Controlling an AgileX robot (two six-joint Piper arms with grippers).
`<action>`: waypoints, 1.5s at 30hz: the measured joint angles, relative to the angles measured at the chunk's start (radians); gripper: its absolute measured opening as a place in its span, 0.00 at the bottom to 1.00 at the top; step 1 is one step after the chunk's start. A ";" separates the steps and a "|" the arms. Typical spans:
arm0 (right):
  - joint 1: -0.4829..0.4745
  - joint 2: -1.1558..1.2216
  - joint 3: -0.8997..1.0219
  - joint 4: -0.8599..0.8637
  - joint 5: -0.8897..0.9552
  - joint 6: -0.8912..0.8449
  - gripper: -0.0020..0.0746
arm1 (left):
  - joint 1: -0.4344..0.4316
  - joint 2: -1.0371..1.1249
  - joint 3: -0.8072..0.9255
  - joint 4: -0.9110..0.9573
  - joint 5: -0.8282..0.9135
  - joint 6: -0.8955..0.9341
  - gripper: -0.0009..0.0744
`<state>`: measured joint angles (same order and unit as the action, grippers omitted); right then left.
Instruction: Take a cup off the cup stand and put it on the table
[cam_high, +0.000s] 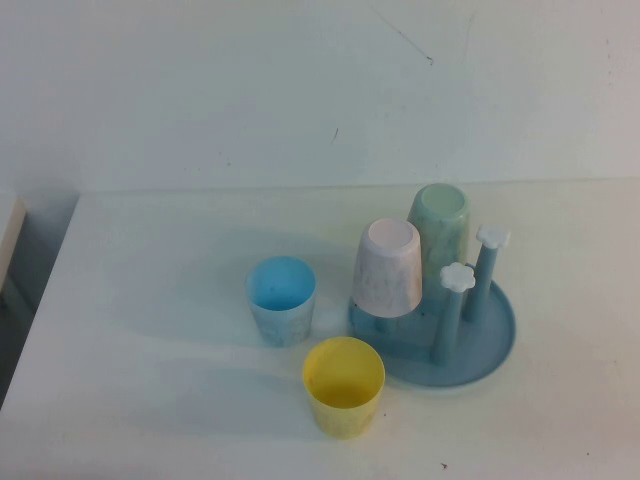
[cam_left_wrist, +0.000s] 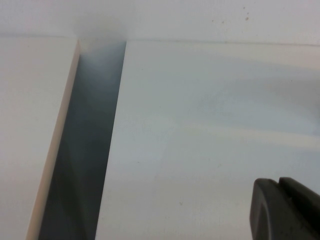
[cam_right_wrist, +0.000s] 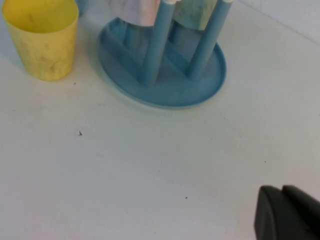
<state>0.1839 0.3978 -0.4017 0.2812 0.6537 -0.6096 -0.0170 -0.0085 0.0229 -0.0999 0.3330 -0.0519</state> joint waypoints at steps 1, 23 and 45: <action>0.000 0.000 0.000 0.000 0.000 0.000 0.02 | 0.000 0.000 0.000 0.000 0.000 0.000 0.01; -0.065 -0.277 0.314 -0.241 -0.326 0.279 0.02 | 0.000 0.000 0.000 -0.002 0.002 0.000 0.01; -0.157 -0.410 0.426 -0.288 -0.295 0.389 0.02 | 0.000 0.000 0.000 -0.004 0.002 0.000 0.01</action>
<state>0.0267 -0.0120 0.0245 -0.0073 0.3590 -0.2208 -0.0170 -0.0085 0.0229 -0.1041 0.3345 -0.0519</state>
